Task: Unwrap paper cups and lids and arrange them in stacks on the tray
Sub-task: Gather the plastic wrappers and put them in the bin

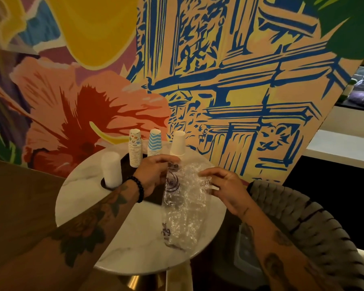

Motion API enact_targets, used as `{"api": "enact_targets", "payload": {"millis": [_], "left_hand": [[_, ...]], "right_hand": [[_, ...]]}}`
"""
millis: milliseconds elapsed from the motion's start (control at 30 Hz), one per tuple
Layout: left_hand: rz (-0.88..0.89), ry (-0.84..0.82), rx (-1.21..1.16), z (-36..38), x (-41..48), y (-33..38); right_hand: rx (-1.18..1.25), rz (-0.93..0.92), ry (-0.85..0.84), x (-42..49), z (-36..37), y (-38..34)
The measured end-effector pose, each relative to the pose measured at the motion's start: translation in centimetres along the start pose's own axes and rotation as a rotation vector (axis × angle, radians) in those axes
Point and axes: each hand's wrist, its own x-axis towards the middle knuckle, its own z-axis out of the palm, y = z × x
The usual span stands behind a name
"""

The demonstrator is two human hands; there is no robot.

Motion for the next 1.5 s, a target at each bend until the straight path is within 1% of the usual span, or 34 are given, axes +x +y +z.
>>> {"api": "enact_targets", "payload": {"millis": [133, 267, 400, 467, 567, 667, 767, 900, 967, 1033, 1100, 1200, 1300, 1333, 1400, 1467, 1500], "left_hand": [[-0.005, -0.021, -0.099, 0.1, -0.1, 0.7], [0.022, -0.008, -0.082, 0.1, 0.0, 0.7], [0.087, 0.069, 0.052, 0.2, 0.4, 0.3], [0.163, 0.102, 0.141, 0.1, 0.8, 0.1], [0.312, 0.108, 0.308, 0.0, 1.0, -0.1], [0.349, 0.098, 0.391, -0.1, 1.3, -0.2], [0.293, 0.124, 0.345, -0.2, 1.7, -0.4], [0.167, 0.069, 0.149, 0.2, 1.5, 0.1], [0.141, 0.053, 0.062, 0.4, 1.2, 0.5], [0.127, 0.034, -0.021, 0.4, 1.0, 0.8], [0.052, -0.037, -0.056, 0.2, 1.2, 0.7], [-0.109, -0.152, 0.037, -0.3, 1.5, -0.3], [-0.140, -0.229, 0.233, 0.0, 1.0, -1.6], [-0.128, -0.228, 0.267, 0.1, 0.9, -2.0], [-0.106, -0.203, 0.261, 0.3, 0.7, -2.5], [-0.088, -0.170, 0.207, 0.4, 0.8, -2.4], [-0.083, -0.156, 0.180, 0.3, 0.9, -2.3]], "right_hand": [[0.034, 0.003, 0.017, 0.2, -0.2, -0.6], [0.075, 0.042, 0.032, 0.5, 0.2, -0.8], [0.119, 0.056, 0.044, 0.7, 0.8, -0.6], [0.159, 0.058, 0.045, 0.7, 1.1, -0.6], [0.255, 0.081, 0.069, 0.8, 1.1, -0.6], [0.278, 0.082, 0.078, 1.0, 1.1, -0.5], [0.257, 0.072, 0.061, 0.9, 1.2, -0.5], [0.285, 0.085, 0.058, 1.3, 1.1, -0.7], [0.226, 0.082, 0.058, 1.2, 1.0, -0.9], [0.139, 0.035, 0.061, 1.1, 0.9, -0.8], [0.099, 0.006, 0.059, 1.2, 0.7, -0.7], [0.096, -0.014, 0.104, 1.6, 0.8, -0.6], [0.122, -0.060, 0.148, 2.0, 0.9, -0.6], [0.131, -0.073, 0.152, 2.1, 0.9, -0.6], [0.190, -0.060, 0.146, 2.1, 1.0, -0.6], [0.226, 0.005, 0.126, 2.1, 0.8, -0.2], [0.197, 0.046, 0.104, 1.9, 0.9, 0.0]]}}
